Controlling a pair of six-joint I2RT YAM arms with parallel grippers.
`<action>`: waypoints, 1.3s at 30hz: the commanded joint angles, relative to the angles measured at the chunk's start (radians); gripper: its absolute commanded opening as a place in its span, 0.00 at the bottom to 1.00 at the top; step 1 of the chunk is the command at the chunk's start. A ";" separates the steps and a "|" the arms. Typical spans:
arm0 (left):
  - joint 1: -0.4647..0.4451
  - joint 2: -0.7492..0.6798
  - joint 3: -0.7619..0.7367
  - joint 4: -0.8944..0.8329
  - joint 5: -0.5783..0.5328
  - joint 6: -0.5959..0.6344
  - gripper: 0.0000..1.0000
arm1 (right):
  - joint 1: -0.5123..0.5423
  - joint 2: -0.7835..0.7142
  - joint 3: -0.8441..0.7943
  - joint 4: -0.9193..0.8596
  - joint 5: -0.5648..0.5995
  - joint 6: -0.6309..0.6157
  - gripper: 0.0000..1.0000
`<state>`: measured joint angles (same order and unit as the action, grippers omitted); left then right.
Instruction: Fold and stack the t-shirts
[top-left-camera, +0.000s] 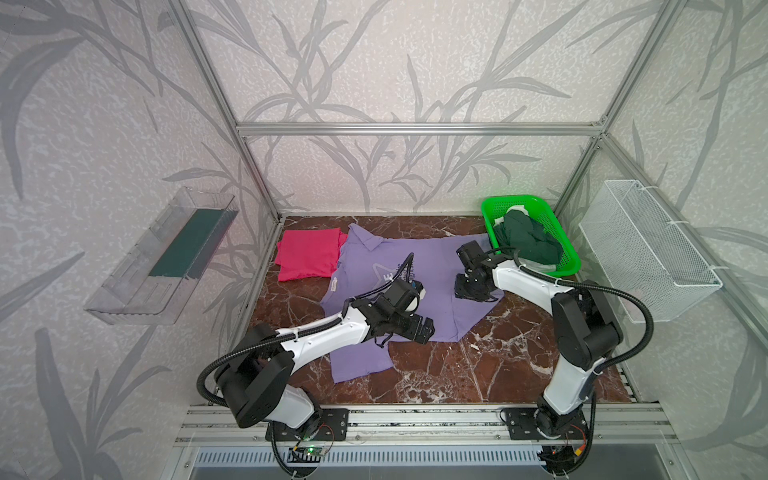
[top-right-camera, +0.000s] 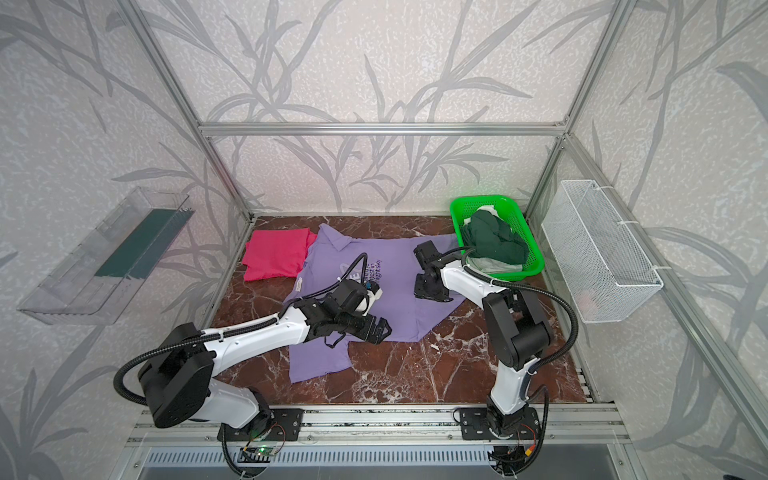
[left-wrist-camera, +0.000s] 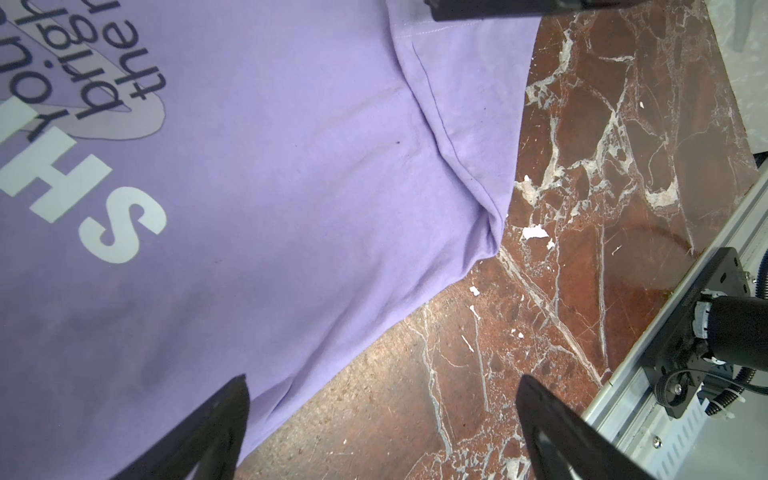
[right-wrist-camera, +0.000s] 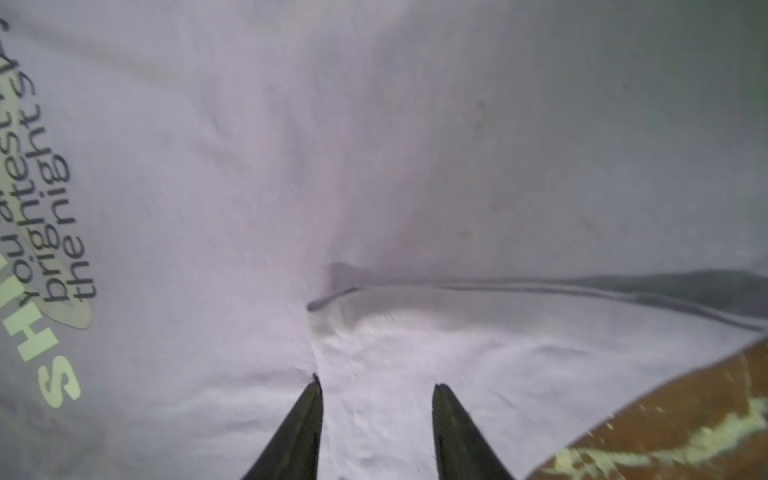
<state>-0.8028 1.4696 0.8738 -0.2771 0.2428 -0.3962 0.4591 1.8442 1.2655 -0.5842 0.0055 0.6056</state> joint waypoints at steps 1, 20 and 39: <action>0.001 -0.022 -0.014 -0.021 -0.023 0.001 0.99 | 0.014 0.049 0.068 -0.010 -0.012 -0.017 0.45; 0.002 -0.046 -0.029 -0.026 -0.033 0.007 0.99 | 0.035 0.162 0.132 -0.043 0.042 0.010 0.26; 0.002 -0.058 -0.039 0.014 -0.006 0.017 0.99 | 0.031 -0.202 -0.098 -0.143 0.138 0.086 0.00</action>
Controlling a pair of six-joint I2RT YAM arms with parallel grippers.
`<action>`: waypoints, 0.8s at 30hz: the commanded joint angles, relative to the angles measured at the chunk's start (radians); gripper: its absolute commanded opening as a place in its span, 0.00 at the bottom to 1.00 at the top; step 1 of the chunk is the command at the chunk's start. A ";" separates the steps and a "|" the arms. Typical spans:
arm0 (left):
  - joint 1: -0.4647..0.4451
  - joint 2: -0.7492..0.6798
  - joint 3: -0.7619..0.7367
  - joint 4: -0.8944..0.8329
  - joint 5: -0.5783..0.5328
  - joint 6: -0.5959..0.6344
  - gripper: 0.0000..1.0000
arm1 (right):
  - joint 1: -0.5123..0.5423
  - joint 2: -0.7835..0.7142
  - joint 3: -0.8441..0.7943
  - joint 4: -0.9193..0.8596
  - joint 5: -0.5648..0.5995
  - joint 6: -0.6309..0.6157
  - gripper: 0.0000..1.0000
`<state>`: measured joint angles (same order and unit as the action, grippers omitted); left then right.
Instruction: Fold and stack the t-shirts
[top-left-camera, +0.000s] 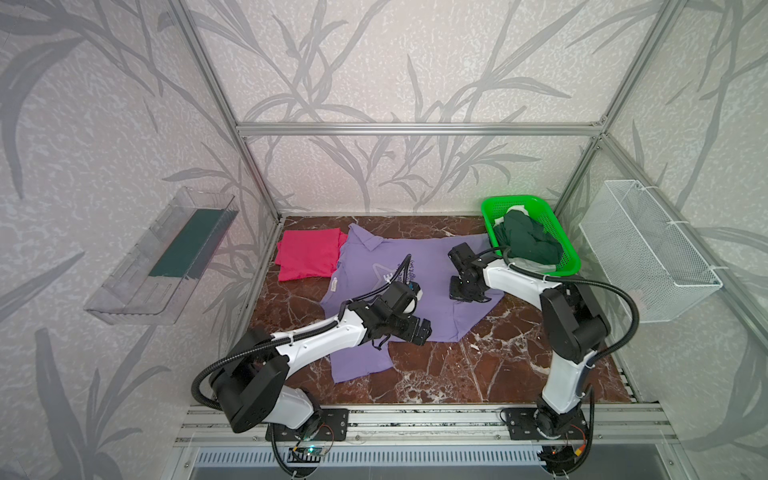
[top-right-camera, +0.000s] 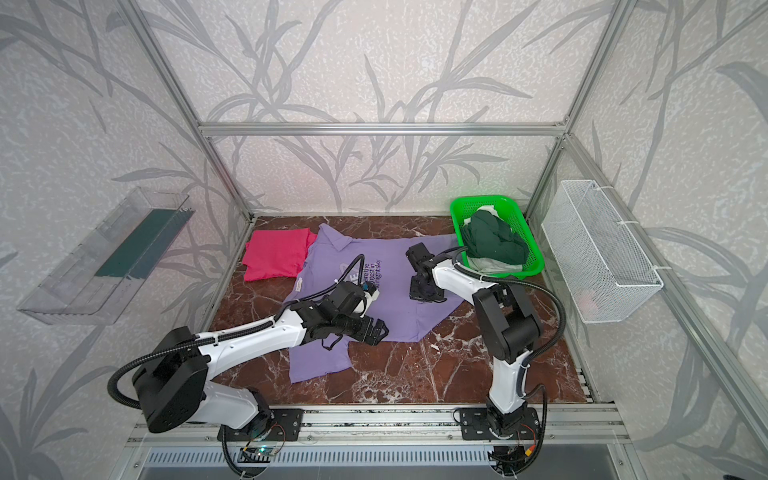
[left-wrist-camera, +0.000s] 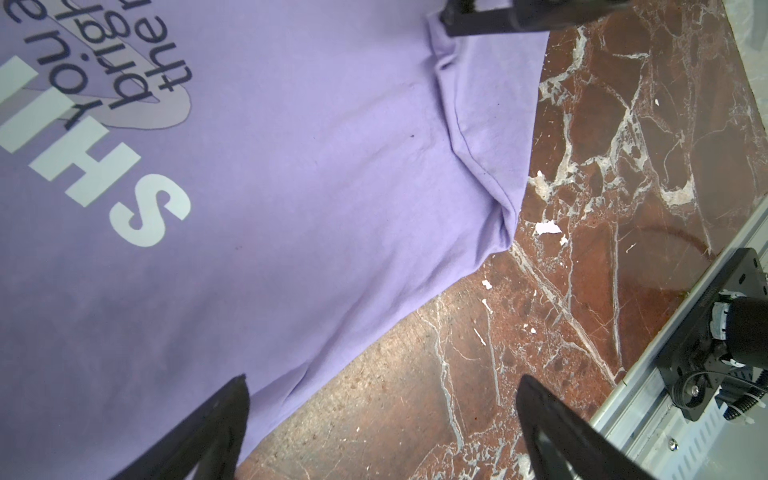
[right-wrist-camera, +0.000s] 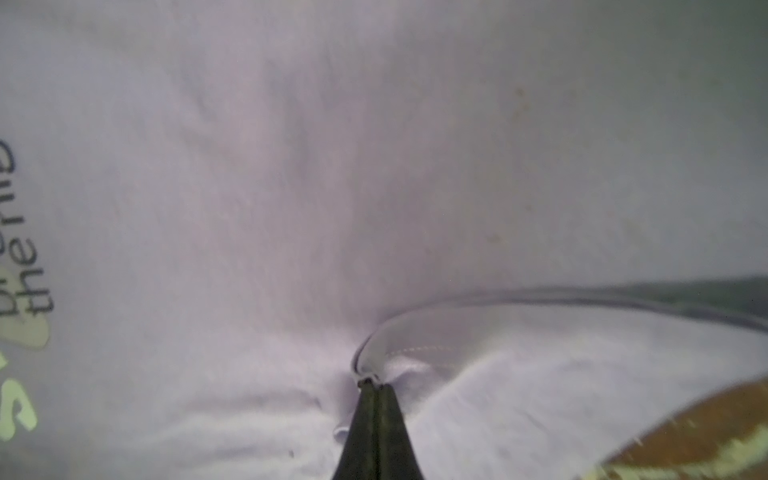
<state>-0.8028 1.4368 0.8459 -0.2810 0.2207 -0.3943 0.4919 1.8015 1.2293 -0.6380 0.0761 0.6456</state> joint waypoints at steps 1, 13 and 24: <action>0.001 -0.022 -0.009 0.024 0.024 0.019 0.99 | -0.004 -0.209 -0.098 -0.110 0.082 0.057 0.00; 0.039 -0.067 0.099 -0.121 -0.287 -0.029 0.99 | -0.026 -0.848 -0.465 -0.543 0.198 0.309 0.00; 0.302 -0.005 0.068 -0.292 -0.408 -0.156 0.99 | -0.022 -0.815 -0.345 -0.373 0.181 0.138 0.57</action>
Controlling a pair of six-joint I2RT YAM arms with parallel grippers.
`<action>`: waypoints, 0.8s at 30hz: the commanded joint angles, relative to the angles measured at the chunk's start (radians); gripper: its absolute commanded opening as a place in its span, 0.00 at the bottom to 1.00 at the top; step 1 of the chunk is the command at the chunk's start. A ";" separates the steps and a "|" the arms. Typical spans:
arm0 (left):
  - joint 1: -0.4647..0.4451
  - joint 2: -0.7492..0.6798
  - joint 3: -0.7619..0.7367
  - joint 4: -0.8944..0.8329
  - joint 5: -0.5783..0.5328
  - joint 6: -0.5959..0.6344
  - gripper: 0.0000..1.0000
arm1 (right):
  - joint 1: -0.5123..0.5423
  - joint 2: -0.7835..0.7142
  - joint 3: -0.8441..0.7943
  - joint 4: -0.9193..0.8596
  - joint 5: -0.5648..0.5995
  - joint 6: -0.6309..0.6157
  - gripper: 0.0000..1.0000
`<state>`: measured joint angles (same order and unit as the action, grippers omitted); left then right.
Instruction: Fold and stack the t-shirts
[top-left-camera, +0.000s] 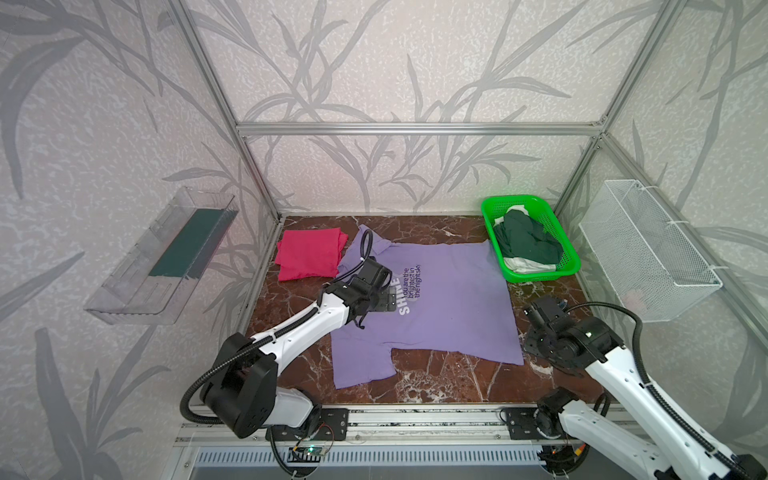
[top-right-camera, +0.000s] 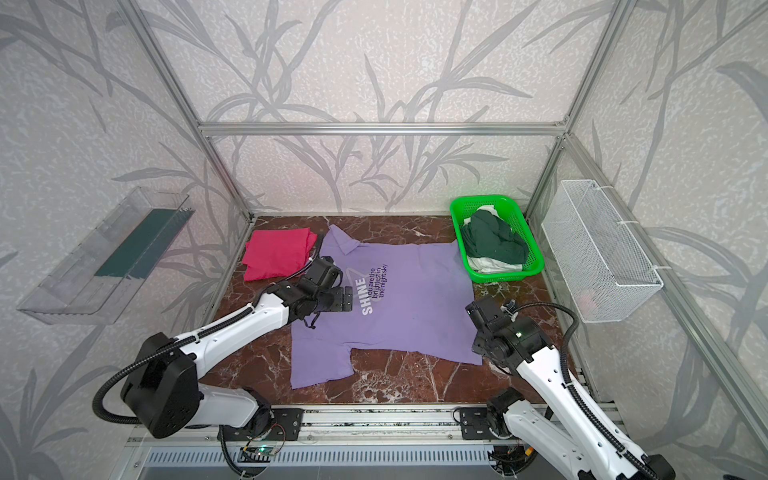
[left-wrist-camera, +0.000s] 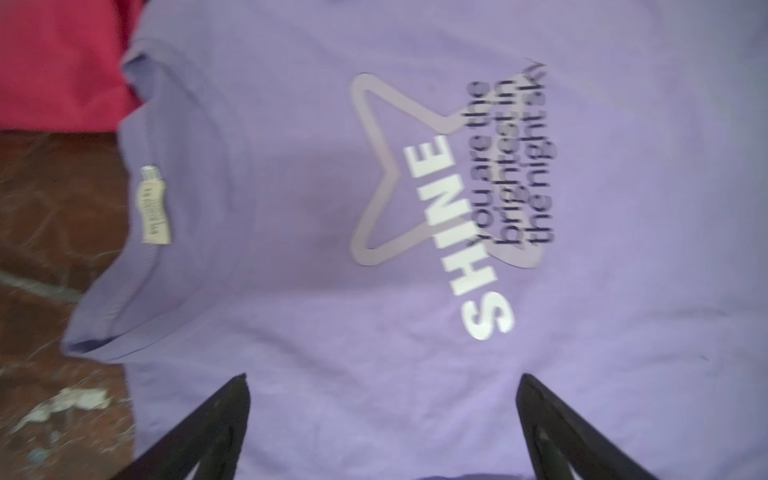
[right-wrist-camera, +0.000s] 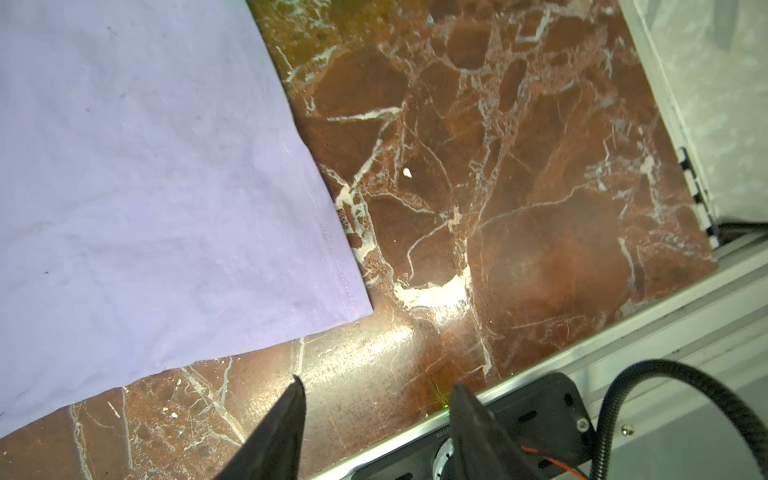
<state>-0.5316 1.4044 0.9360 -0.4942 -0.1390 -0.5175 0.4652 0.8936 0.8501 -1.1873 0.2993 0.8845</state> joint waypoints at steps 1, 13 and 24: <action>0.042 0.046 -0.027 -0.083 -0.048 -0.034 0.99 | 0.012 0.151 0.044 0.270 -0.085 -0.131 0.57; 0.159 0.150 -0.070 -0.056 -0.025 -0.132 0.99 | 0.089 0.807 0.284 0.716 -0.354 -0.221 0.56; 0.225 0.150 -0.180 -0.133 0.048 -0.279 0.99 | 0.090 0.869 0.221 0.786 -0.392 -0.226 0.56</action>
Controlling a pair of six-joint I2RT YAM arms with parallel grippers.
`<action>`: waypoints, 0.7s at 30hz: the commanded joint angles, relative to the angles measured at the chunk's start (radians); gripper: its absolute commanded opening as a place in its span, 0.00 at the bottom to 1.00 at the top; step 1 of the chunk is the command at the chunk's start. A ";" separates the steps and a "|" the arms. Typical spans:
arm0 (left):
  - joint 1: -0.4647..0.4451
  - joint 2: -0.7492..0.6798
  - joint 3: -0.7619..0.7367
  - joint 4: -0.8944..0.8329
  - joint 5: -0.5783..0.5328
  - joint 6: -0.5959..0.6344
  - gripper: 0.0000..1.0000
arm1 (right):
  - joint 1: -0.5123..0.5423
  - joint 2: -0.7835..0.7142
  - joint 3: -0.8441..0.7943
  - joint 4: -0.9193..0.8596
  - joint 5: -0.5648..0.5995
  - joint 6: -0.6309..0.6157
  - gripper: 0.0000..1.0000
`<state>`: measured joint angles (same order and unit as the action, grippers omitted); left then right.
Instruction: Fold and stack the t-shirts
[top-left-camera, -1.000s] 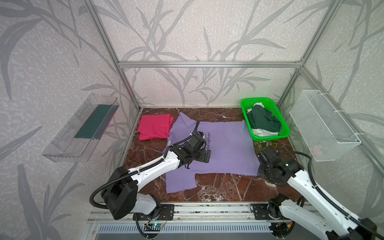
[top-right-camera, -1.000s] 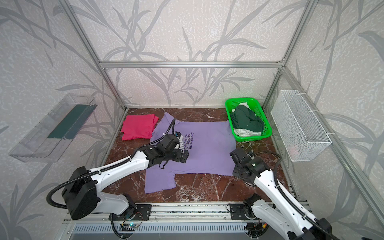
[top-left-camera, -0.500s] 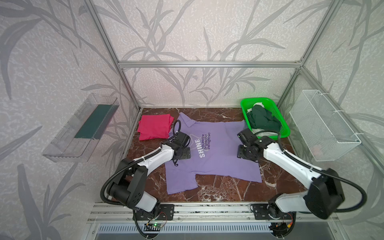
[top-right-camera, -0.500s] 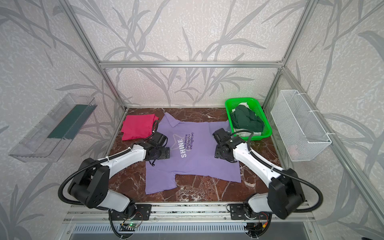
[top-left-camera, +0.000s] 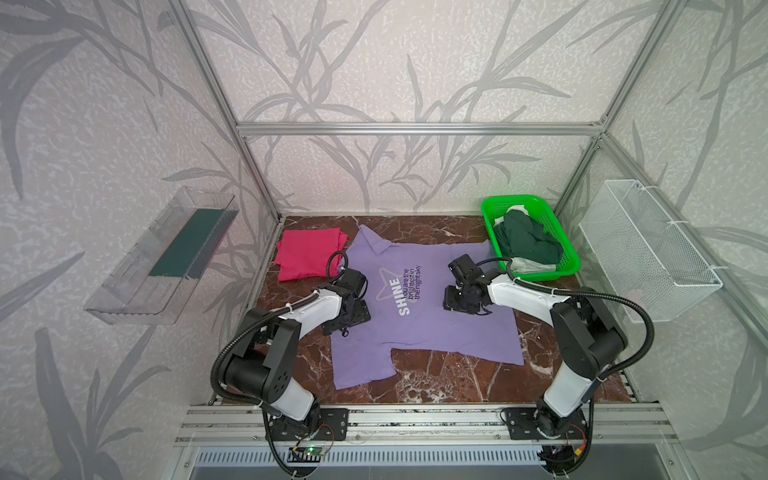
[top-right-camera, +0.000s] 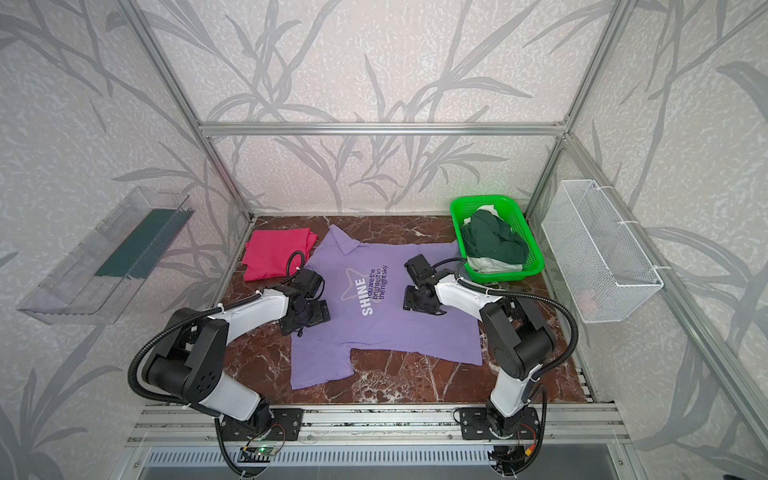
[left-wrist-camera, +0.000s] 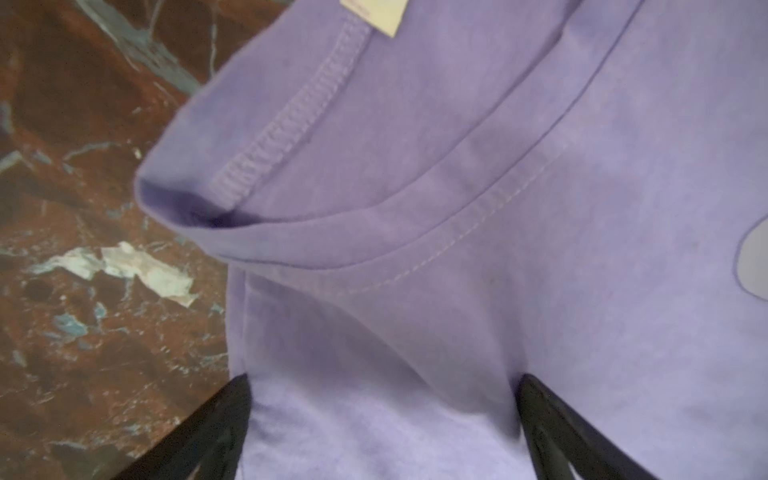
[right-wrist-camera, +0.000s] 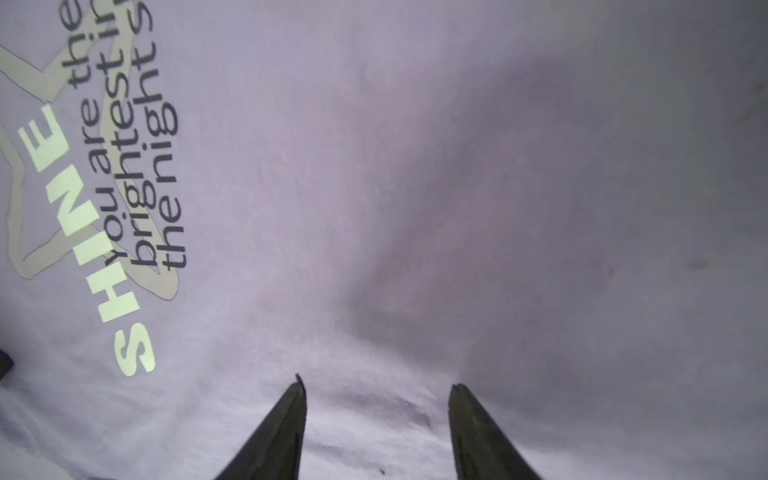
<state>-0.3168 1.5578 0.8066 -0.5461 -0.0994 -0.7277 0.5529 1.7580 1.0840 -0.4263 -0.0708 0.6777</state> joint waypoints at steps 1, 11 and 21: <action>0.011 -0.010 -0.063 -0.088 0.008 -0.082 0.99 | 0.002 0.010 -0.012 0.027 -0.028 -0.024 0.56; 0.032 -0.195 -0.220 -0.188 0.064 -0.319 0.99 | 0.002 0.038 -0.002 0.052 -0.086 -0.073 0.56; 0.033 -0.404 -0.008 -0.200 -0.093 -0.012 0.98 | 0.002 -0.021 0.067 -0.015 -0.063 -0.114 0.56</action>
<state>-0.2913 1.1835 0.6865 -0.7856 -0.1074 -0.8928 0.5529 1.7794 1.0958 -0.4019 -0.1490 0.5922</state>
